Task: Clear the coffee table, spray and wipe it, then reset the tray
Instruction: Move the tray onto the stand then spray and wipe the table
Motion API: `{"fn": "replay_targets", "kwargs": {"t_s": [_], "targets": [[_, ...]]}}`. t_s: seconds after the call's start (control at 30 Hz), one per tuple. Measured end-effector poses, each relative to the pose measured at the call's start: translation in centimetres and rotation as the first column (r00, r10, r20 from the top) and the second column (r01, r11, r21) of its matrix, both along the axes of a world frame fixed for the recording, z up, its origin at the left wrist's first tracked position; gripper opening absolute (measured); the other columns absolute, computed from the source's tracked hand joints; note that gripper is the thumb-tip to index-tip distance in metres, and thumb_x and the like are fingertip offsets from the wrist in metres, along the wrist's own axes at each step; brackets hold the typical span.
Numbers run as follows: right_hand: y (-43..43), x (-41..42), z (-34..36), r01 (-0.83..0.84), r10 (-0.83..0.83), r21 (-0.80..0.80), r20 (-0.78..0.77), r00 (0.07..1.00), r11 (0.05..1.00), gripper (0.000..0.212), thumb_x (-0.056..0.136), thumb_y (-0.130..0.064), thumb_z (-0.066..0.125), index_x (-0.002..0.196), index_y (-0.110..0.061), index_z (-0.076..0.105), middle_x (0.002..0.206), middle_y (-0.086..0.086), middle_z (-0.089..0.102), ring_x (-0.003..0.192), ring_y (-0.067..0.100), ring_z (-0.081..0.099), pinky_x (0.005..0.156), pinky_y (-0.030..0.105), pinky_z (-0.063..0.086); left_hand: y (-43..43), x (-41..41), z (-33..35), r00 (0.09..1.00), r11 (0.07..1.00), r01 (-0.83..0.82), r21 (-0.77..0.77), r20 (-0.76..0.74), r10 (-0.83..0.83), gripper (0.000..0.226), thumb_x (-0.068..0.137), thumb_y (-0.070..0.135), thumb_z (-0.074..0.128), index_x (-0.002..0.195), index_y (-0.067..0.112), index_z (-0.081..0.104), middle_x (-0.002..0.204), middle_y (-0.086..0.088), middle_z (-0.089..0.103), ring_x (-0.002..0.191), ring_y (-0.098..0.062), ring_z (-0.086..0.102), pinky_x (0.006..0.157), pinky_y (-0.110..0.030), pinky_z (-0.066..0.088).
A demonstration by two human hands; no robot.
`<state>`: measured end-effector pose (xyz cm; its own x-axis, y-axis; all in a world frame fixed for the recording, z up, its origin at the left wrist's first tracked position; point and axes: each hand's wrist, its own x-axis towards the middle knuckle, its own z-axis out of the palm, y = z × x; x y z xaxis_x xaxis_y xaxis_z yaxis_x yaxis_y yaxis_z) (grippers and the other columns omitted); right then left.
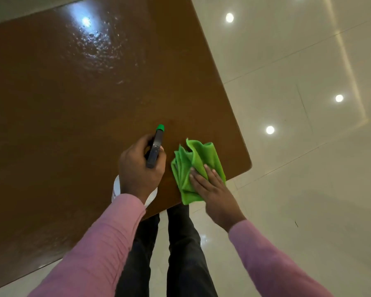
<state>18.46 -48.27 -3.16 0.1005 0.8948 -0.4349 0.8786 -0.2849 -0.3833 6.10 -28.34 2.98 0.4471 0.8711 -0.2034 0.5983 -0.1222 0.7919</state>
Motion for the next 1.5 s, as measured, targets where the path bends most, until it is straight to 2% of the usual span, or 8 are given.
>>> {"fn": "replay_targets", "kwargs": {"t_s": [0.1,0.37,0.5,0.67,0.93,1.1,1.37,1.5], "targets": [[-2.9,3.2,0.0,0.168,-0.167,-0.020,0.060,0.984,0.986,0.086,0.070,0.010,0.037,0.149,-0.021,0.024,0.157,-0.007,0.019,0.146,0.029,0.007,0.115,0.053,0.023,0.0,-0.2,-0.3,1.000,1.000,0.009,-0.023,0.017,-0.008,0.025,0.087,0.028,0.060,0.103,0.010,0.068,0.072,0.016,0.057,0.061,-0.002,0.057,0.054,-0.003,0.037],[5.1,3.5,-0.4,0.761,-0.758,-0.017,0.065,0.649,0.649,0.086,0.078,0.012,0.041,0.152,-0.020,0.013,0.160,-0.008,0.000,0.146,0.035,-0.009,0.119,0.050,0.002,0.1,-0.7,-0.4,0.997,0.996,0.059,-0.064,0.047,-0.056,0.026,0.087,0.028,0.061,0.106,0.012,0.067,0.076,0.010,0.061,0.063,-0.005,0.059,0.055,-0.009,0.044],[0.6,-0.6,0.4,0.632,-0.627,-0.078,0.084,0.775,0.771,0.095,0.075,0.016,0.044,0.151,-0.026,0.007,0.157,-0.016,-0.011,0.145,0.030,-0.013,0.117,0.056,0.012,0.6,-1.0,0.0,0.997,0.990,0.065,-0.127,0.052,-0.058,0.023,0.087,0.028,0.060,0.106,0.015,0.066,0.074,0.017,0.057,0.064,-0.002,0.058,0.056,-0.007,0.042],[1.2,-0.4,1.3,0.628,-0.621,-0.190,0.105,0.777,0.754,0.092,0.079,0.016,0.044,0.149,-0.027,0.002,0.155,-0.015,-0.014,0.144,0.033,-0.015,0.114,0.061,0.015,1.7,-1.7,-0.2,0.997,0.981,0.020,-0.195,0.071,-0.006,0.020,0.088,0.024,0.061,0.107,0.020,0.063,0.073,0.021,0.054,0.068,0.000,0.057,0.055,-0.010,0.042],[24.1,12.7,-0.6,0.365,-0.361,-0.015,0.119,0.925,0.931,0.086,0.061,-0.011,0.033,0.147,-0.003,0.027,0.158,0.017,0.011,0.141,0.052,0.006,0.118,0.052,0.000,1.3,-1.3,-0.5,0.995,0.986,-0.047,-0.160,0.082,0.061,0.030,0.085,0.044,0.054,0.107,0.026,0.061,0.078,0.025,0.054,0.072,-0.002,0.059,0.058,-0.009,0.046],[40.7,13.2,-1.0,0.341,-0.344,0.043,0.162,0.925,0.939,0.069,0.084,-0.001,0.042,0.149,-0.011,0.022,0.161,0.008,0.005,0.141,0.050,0.001,0.116,0.053,0.004,1.6,-1.1,-0.9,0.994,0.980,-0.088,-0.177,0.053,0.099,0.028,0.084,0.044,0.056,0.109,0.033,0.058,0.080,0.019,0.061,0.063,-0.003,0.059,0.052,-0.012,0.048],[41.2,6.9,-0.8,-0.388,0.378,0.124,0.097,0.921,0.913,0.077,0.080,0.006,0.046,0.150,-0.015,0.022,0.160,-0.002,0.011,0.146,0.034,0.003,0.120,0.044,0.005,3.3,-0.9,-1.0,0.964,0.931,-0.266,-0.252,-0.079,0.254,0.027,0.082,0.029,0.067,0.108,0.029,0.062,0.076,0.017,0.063,0.071,-0.004,0.062,0.053,-0.011,0.045],[39.3,15.2,0.1,-0.034,0.016,0.103,0.175,0.984,0.994,0.081,0.078,0.012,0.046,0.151,-0.016,0.023,0.160,-0.004,0.013,0.146,0.034,0.007,0.118,0.047,0.016,3.5,-0.7,-1.2,0.950,0.901,-0.314,-0.300,-0.097,0.298,0.023,0.087,0.025,0.066,0.109,0.019,0.066,0.063,0.009,0.060,0.056,-0.006,0.058,0.045,-0.014,0.040]]}}
